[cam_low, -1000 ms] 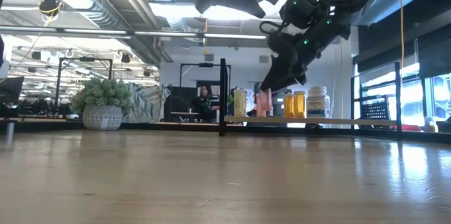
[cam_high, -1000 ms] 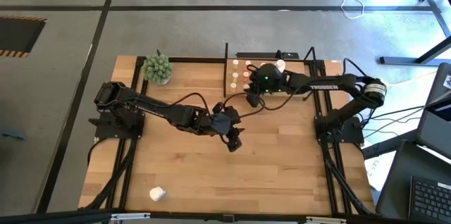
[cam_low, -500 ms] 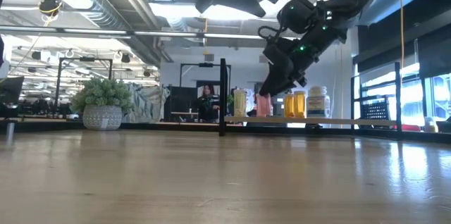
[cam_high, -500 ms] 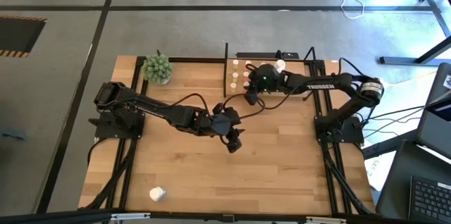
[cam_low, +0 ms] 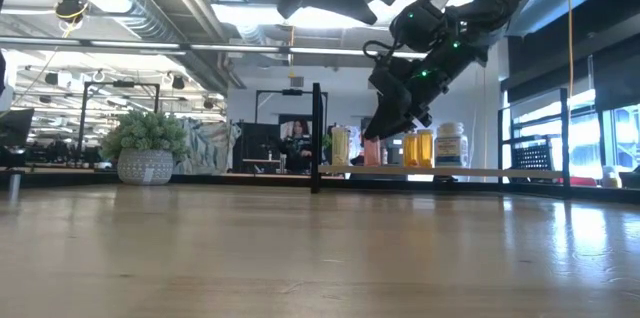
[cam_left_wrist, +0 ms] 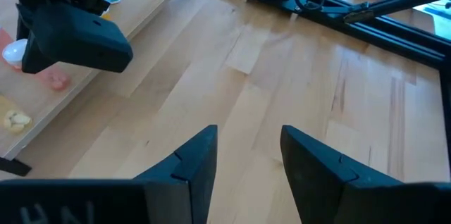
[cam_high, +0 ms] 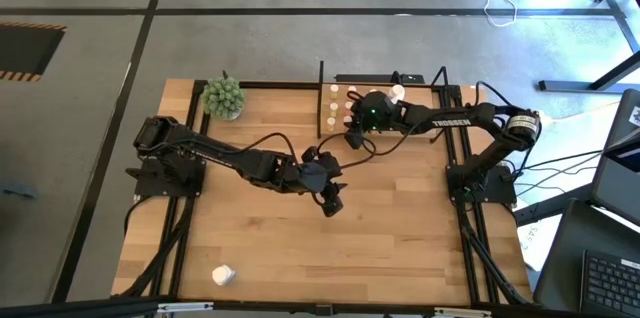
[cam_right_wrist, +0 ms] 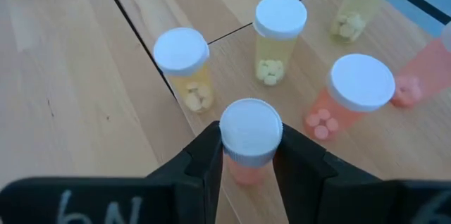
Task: Pick and place medicine bottles onto shelf by color
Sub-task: Put the pink pill bottle on the shelf aligned with the other pink pill bottles
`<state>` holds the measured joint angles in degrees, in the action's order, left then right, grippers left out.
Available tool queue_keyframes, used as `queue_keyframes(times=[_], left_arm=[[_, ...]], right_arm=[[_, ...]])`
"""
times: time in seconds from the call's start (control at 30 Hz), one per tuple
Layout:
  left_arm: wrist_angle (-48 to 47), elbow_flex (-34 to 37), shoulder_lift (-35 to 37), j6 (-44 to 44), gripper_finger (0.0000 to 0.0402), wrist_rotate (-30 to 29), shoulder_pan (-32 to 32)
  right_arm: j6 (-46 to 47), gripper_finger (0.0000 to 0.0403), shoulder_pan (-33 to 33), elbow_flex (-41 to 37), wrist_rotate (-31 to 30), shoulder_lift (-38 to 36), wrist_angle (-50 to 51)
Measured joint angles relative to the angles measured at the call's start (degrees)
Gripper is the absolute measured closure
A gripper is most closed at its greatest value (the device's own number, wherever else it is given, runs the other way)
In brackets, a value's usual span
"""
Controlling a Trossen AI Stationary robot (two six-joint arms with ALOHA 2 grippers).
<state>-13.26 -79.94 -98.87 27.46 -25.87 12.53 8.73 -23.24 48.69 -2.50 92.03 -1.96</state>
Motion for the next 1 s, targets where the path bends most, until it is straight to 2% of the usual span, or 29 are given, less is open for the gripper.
queue_keyframes(times=[0.2, 0.67, 1.0], left_arm=[[0.0, 0.0, 0.0, 0.0, 0.0252, 0.0, 0.0], [0.0, 0.0, -0.1, 0.0, 0.0252, 0.0, 0.0], [0.0, 0.0, -0.1, 0.0, 0.0252, 0.0, 0.0]], right_arm=[[0.2, 0.0283, 0.0, 0.0, 0.6, 0.0, -0.1], [1.3, 0.0202, 0.0, -0.3, 2.2, 0.2, 0.2], [2.2, 0.0197, 0.0, -0.3, 2.2, -0.7, 0.4]])
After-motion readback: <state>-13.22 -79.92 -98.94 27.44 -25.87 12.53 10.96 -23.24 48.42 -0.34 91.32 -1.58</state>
